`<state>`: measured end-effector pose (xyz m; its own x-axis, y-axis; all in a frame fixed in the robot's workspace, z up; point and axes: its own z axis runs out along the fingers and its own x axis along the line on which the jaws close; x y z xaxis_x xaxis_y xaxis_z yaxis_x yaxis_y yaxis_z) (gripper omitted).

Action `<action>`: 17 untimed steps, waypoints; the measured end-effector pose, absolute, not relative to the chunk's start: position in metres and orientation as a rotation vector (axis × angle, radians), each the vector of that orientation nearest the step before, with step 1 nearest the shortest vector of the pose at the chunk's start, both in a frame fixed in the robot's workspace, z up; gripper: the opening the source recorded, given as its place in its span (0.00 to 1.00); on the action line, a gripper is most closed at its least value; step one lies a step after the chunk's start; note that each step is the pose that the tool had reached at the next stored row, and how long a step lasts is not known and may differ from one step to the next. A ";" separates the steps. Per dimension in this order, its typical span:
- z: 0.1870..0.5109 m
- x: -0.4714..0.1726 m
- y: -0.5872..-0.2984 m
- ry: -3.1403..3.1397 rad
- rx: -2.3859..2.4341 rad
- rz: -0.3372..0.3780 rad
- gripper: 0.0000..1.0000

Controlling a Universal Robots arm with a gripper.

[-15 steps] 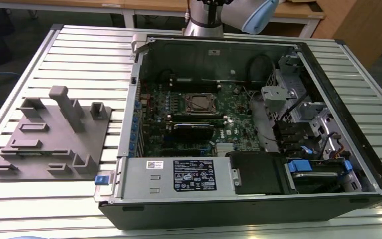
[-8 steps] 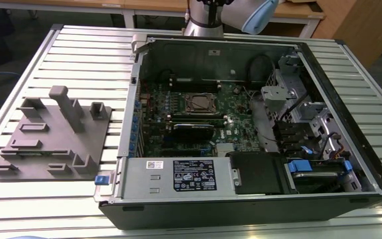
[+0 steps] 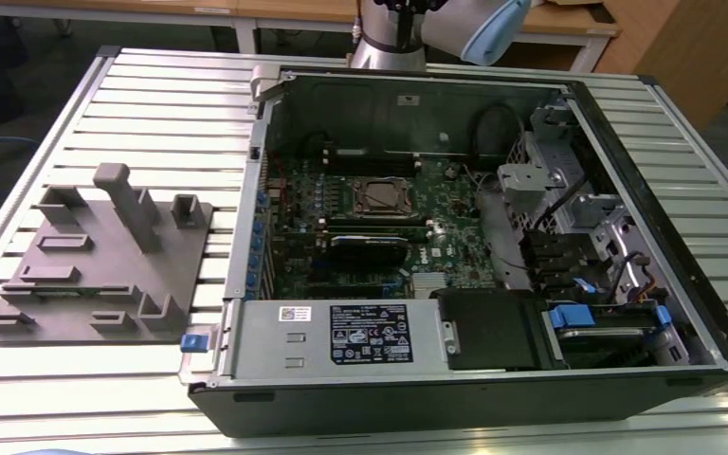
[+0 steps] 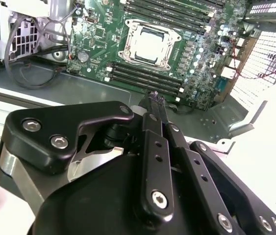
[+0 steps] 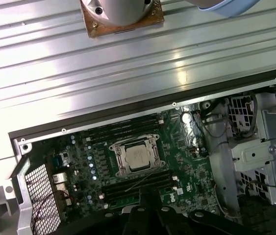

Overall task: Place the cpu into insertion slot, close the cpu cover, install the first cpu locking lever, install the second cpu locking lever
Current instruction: 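Install the first cpu locking lever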

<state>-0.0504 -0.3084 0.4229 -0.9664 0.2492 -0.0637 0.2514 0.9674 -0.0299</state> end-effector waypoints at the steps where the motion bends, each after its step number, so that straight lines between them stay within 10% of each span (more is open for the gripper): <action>1: 0.423 -0.050 -0.308 3.057 0.389 -0.058 0.10; 17: 0.417 -0.050 -0.308 3.057 0.389 -0.058 0.10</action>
